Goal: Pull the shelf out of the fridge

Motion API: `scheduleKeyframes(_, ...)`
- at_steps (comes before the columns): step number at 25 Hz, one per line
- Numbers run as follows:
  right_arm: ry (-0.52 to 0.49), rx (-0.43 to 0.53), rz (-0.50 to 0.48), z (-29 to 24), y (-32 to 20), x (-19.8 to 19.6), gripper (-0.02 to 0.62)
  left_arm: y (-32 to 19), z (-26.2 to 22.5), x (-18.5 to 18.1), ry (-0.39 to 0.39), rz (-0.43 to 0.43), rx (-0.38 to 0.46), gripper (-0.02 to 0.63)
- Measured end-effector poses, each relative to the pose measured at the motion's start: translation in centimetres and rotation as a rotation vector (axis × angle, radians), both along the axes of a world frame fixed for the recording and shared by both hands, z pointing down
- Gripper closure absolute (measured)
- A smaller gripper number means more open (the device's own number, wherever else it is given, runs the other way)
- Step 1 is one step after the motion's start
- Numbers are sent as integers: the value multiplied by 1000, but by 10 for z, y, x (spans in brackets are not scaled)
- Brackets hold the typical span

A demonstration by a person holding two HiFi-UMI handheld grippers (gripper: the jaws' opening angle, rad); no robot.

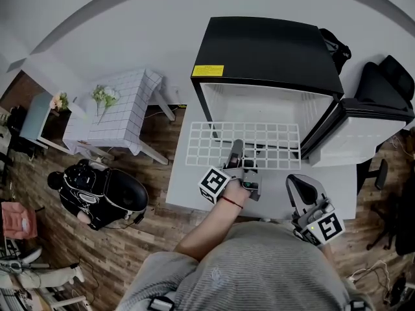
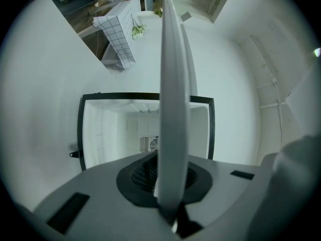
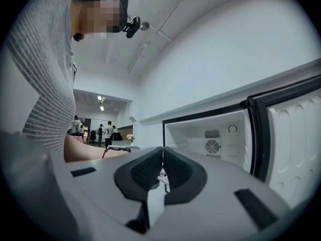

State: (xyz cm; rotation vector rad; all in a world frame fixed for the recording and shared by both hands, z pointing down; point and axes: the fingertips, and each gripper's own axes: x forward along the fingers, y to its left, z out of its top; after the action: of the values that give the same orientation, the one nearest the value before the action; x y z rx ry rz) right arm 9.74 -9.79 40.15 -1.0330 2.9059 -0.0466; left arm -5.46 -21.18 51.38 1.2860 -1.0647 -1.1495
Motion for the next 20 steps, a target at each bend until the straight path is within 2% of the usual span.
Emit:
scheduleKeyframes(8,-16,-12,-1,-3,1,-37,583,2,-5,-22,-8,34,-16,574)
scheduleKeyframes(20,-9,5,13,-8,2,-68,583,4,-9,-55,-1,41,0,574)
